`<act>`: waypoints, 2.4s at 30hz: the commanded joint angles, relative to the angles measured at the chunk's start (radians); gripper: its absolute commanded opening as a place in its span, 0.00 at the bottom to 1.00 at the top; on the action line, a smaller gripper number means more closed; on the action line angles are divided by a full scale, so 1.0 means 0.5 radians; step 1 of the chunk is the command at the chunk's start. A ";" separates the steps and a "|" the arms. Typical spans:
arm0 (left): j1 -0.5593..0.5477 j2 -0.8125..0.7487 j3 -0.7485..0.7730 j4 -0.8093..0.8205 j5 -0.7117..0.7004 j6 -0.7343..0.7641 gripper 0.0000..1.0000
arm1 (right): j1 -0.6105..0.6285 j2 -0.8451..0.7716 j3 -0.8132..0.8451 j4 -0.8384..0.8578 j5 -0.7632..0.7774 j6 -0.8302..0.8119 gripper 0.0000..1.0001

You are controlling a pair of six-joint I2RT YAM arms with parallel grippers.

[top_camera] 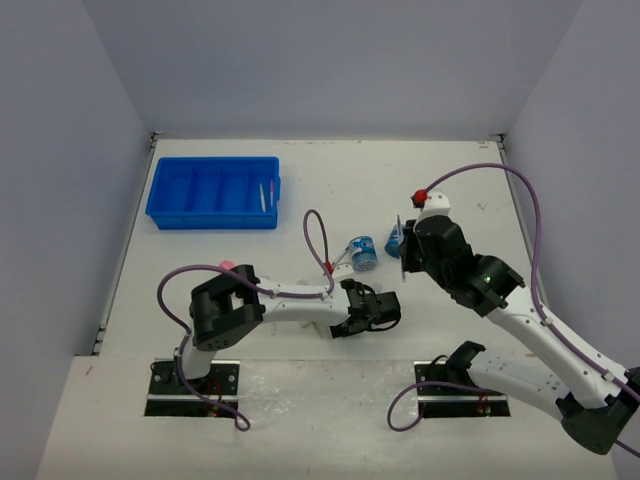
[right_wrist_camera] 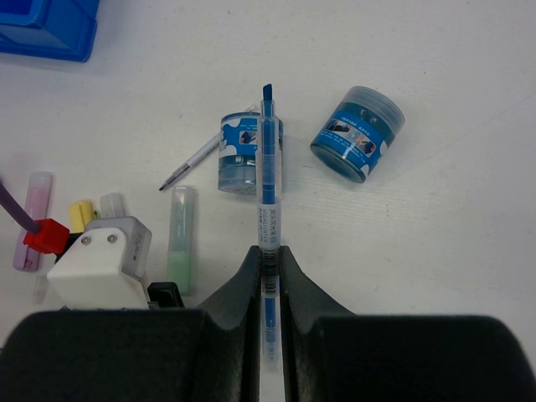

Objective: Sort the stationery into containers
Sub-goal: Close the pen cap on the pen.

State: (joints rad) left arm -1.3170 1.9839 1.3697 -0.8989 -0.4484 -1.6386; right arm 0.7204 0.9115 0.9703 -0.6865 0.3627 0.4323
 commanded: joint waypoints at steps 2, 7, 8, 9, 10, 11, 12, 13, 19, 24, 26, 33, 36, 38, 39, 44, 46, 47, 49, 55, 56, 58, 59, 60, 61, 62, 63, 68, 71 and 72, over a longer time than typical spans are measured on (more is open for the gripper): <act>0.002 0.042 0.000 0.031 -0.005 -0.009 0.48 | -0.002 -0.001 0.005 0.066 -0.032 -0.036 0.00; 0.003 0.040 -0.011 0.026 0.005 -0.002 0.44 | -0.004 0.010 0.008 0.072 -0.039 -0.039 0.00; 0.006 0.044 -0.009 0.025 0.009 -0.002 0.44 | -0.003 0.013 0.007 0.073 -0.042 -0.041 0.00; 0.008 0.048 -0.009 0.019 0.016 -0.002 0.44 | -0.005 0.017 0.005 0.075 -0.044 -0.045 0.00; 0.008 0.050 -0.007 0.016 0.016 -0.005 0.44 | -0.005 0.022 0.007 0.073 -0.047 -0.048 0.00; 0.008 0.053 -0.003 0.009 0.015 -0.005 0.44 | -0.005 0.024 0.009 0.072 -0.049 -0.049 0.00; 0.009 0.054 0.000 0.003 0.013 -0.007 0.45 | -0.005 0.024 0.011 0.072 -0.050 -0.049 0.00; 0.011 0.057 0.002 -0.004 0.013 -0.011 0.45 | -0.004 0.023 0.011 0.072 -0.052 -0.049 0.00; 0.025 0.084 0.001 0.008 0.037 -0.012 0.39 | -0.003 0.013 0.006 0.074 -0.067 -0.055 0.00; 0.029 0.100 -0.003 0.019 0.050 -0.005 0.37 | -0.005 -0.001 -0.005 0.087 -0.075 -0.058 0.00; 0.031 0.100 -0.003 0.022 0.047 -0.003 0.36 | -0.005 0.001 -0.008 0.091 -0.079 -0.058 0.00; 0.036 0.088 -0.029 0.078 0.031 0.120 0.28 | -0.004 -0.005 -0.008 0.090 -0.081 -0.061 0.00; 0.036 0.082 -0.062 0.095 0.018 0.199 0.30 | -0.005 -0.012 -0.009 0.087 -0.084 -0.061 0.00; 0.036 0.073 -0.086 0.080 0.011 0.209 0.32 | -0.005 -0.016 -0.009 0.084 -0.089 -0.061 0.00; 0.036 0.064 -0.105 0.071 -0.003 0.208 0.33 | -0.005 -0.018 -0.011 0.084 -0.087 -0.060 0.00; 0.052 0.008 -0.192 0.047 -0.064 0.211 0.36 | -0.002 -0.014 -0.015 0.097 -0.090 -0.058 0.00; 0.054 0.002 -0.205 0.058 -0.116 0.262 0.36 | -0.002 -0.004 -0.011 0.091 -0.093 -0.058 0.00; 0.055 0.001 -0.203 0.058 -0.137 0.303 0.37 | -0.002 -0.005 -0.008 0.087 -0.093 -0.058 0.00; 0.057 -0.009 -0.200 0.061 -0.192 0.392 0.37 | -0.002 -0.011 -0.006 0.081 -0.096 -0.058 0.00; 0.069 -0.092 -0.259 0.151 -0.317 0.665 0.39 | -0.002 -0.022 -0.014 0.087 -0.101 -0.058 0.00; 0.069 -0.102 -0.273 0.172 -0.315 0.719 0.39 | -0.002 -0.021 -0.014 0.087 -0.100 -0.058 0.00; 0.069 -0.125 -0.311 0.275 -0.291 0.828 0.39 | -0.002 -0.022 -0.014 0.088 -0.100 -0.058 0.00; 0.069 -0.142 -0.330 0.333 -0.269 0.910 0.39 | -0.002 -0.022 -0.014 0.090 -0.102 -0.058 0.00; 0.069 -0.155 -0.348 0.365 -0.257 0.974 0.38 | -0.002 -0.021 -0.015 0.091 -0.103 -0.056 0.00; 0.069 -0.166 -0.370 0.395 -0.244 1.017 0.38 | -0.002 -0.019 -0.016 0.091 -0.103 -0.056 0.00; 0.067 -0.177 -0.393 0.458 -0.220 1.105 0.37 | -0.002 -0.019 -0.015 0.091 -0.103 -0.058 0.00; 0.065 -0.184 -0.411 0.511 -0.196 1.198 0.35 | -0.002 -0.019 -0.016 0.091 -0.103 -0.058 0.00; 0.066 -0.208 -0.443 0.517 -0.160 1.208 0.23 | -0.002 -0.020 -0.015 0.085 -0.106 -0.058 0.00; 0.066 -0.224 -0.464 0.504 -0.166 1.215 0.22 | -0.002 -0.022 -0.020 0.090 -0.109 -0.052 0.00; 0.066 -0.227 -0.471 0.512 -0.170 1.236 0.22 | -0.002 -0.018 -0.020 0.092 -0.111 -0.053 0.00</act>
State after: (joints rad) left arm -1.2900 1.8789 1.1770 -0.6353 -0.5457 -1.0740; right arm 0.7206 0.9142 0.9607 -0.6659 0.3202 0.4175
